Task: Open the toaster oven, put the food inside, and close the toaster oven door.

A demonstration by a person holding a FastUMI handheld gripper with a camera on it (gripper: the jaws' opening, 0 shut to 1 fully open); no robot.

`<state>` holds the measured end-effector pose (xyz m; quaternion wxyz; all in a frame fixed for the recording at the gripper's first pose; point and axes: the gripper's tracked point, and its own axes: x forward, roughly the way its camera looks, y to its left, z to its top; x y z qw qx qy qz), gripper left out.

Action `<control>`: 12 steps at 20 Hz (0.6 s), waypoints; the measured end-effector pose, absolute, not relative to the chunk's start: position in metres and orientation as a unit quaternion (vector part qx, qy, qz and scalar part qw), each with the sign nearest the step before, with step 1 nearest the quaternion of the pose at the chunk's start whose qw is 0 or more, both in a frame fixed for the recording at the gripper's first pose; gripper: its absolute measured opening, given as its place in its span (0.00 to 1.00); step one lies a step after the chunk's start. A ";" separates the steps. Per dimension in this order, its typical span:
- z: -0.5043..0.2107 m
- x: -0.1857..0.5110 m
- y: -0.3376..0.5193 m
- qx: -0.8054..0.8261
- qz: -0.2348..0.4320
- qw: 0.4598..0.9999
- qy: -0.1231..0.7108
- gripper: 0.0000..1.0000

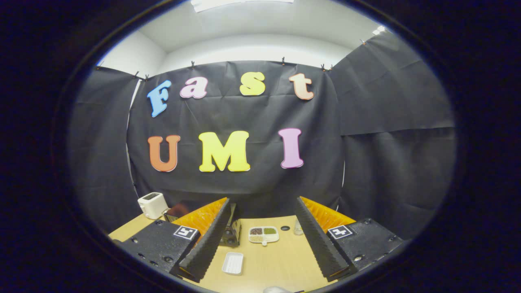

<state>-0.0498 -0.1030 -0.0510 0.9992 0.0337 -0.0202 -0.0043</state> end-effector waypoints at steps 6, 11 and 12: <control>-0.057 -0.062 -0.117 0.029 0.012 0.999 -0.026 1.00; -0.057 -0.063 -0.125 0.035 0.018 0.999 -0.026 1.00; -0.057 -0.062 -0.125 0.033 0.019 0.999 -0.028 1.00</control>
